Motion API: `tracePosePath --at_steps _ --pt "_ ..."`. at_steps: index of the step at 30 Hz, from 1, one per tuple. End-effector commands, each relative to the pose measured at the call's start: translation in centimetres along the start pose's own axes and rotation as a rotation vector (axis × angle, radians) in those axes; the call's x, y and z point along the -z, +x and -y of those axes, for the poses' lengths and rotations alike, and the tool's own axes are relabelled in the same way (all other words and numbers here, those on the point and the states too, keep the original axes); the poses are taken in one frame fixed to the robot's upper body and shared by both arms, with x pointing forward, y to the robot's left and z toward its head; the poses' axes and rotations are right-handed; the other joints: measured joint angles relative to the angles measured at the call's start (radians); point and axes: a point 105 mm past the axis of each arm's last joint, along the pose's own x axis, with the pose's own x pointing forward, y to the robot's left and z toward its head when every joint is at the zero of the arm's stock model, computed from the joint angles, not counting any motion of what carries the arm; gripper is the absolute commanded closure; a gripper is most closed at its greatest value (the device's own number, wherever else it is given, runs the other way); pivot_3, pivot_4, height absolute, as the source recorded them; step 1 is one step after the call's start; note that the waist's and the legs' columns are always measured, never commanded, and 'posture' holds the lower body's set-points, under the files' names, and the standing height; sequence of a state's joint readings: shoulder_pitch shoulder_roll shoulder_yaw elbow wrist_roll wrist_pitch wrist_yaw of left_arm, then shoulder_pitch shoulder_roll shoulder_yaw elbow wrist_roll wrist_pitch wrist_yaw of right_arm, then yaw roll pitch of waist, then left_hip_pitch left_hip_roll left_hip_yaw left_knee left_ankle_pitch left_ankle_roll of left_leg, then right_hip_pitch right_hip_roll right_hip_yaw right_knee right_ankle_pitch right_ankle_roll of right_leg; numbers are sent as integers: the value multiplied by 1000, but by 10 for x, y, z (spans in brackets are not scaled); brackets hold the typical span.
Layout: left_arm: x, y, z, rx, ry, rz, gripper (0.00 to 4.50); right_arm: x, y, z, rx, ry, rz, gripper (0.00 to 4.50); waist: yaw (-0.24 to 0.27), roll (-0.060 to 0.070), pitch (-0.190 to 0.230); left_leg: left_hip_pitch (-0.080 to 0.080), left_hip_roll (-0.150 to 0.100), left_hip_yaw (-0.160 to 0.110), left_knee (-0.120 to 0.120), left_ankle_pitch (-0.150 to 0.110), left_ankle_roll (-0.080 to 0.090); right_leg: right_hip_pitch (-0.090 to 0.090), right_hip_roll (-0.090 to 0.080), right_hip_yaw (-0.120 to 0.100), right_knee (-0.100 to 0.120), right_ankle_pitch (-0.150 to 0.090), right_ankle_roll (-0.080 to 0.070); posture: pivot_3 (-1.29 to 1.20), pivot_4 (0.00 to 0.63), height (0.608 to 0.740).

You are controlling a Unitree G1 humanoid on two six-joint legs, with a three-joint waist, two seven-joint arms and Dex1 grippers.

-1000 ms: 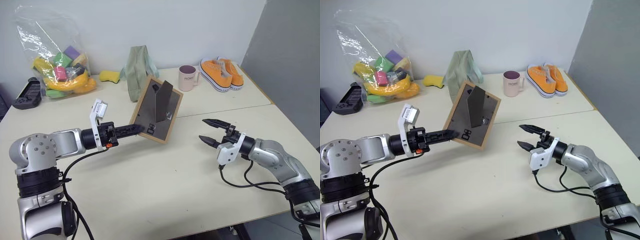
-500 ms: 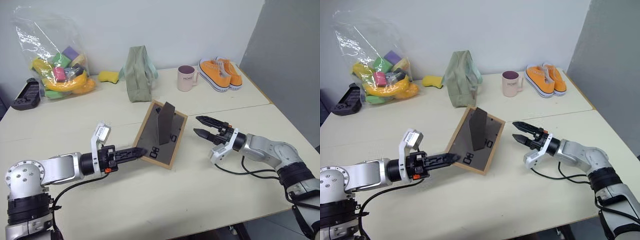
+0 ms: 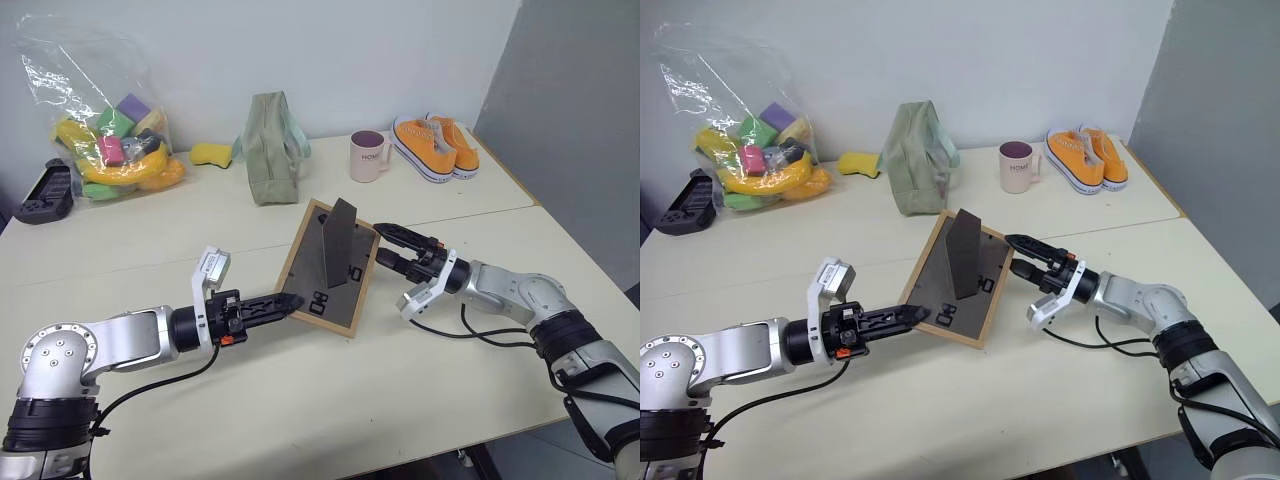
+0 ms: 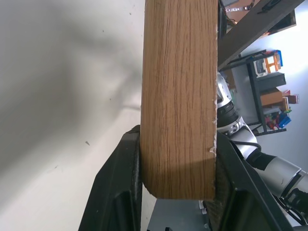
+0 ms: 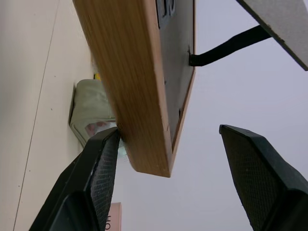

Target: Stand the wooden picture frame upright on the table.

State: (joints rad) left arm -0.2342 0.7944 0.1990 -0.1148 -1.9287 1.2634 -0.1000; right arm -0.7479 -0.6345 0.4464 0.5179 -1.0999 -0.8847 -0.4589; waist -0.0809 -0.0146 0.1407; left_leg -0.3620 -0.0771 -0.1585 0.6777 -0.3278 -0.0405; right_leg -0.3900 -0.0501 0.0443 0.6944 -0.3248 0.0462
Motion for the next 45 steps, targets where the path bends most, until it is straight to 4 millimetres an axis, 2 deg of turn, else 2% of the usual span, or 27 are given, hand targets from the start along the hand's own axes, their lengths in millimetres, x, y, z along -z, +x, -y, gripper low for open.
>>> tracePosePath --at_steps 1,13,20,21,28,32,37,45 --pt "-3 2 19 83 43 15 3221 0 9 15 60 -22 21 1056 -2 0 0 0 0 0 0 0 0 0 0 0 0 0 0 0 150 740" --pt "-4 12 30 112 89 7 3221 -8 19 18 102 2 37 1056 -3 0 0 0 0 1 0 0 0 0 3 1 1 0 0 0 150 740" --pt "-6 14 30 110 95 10 3221 -5 16 16 90 3 31 1056 -3 0 0 0 0 1 0 0 0 0 4 1 1 0 0 0 150 740" --pt "-7 14 30 109 95 11 3221 -5 15 16 87 2 30 1424 -3 0 0 0 0 1 0 0 0 0 4 0 1 0 0 0 150 740" --pt "-10 10 26 96 75 22 3221 1 5 19 74 -6 25 2758 -4 0 0 0 0 1 0 0 0 0 4 1 1 0 0 0 150 740" --pt "-7 8 22 92 58 10 3221 -1 0 22 72 -12 42 3021 -4 0 0 0 0 1 0 0 0 0 4 1 2 0 0 0 150 740" --pt "-2 3 17 83 32 2 3221 -1 -14 27 53 -20 63 3064 -4 0 0 0 0 2 0 0 0 0 4 1 2 0 0 0 150 740" --pt "-1 1 15 73 23 1 3221 1 -11 28 53 -15 48 3098 -4 0 0 1 1 2 0 0 0 0 4 2 2 0 0 0 150 740"
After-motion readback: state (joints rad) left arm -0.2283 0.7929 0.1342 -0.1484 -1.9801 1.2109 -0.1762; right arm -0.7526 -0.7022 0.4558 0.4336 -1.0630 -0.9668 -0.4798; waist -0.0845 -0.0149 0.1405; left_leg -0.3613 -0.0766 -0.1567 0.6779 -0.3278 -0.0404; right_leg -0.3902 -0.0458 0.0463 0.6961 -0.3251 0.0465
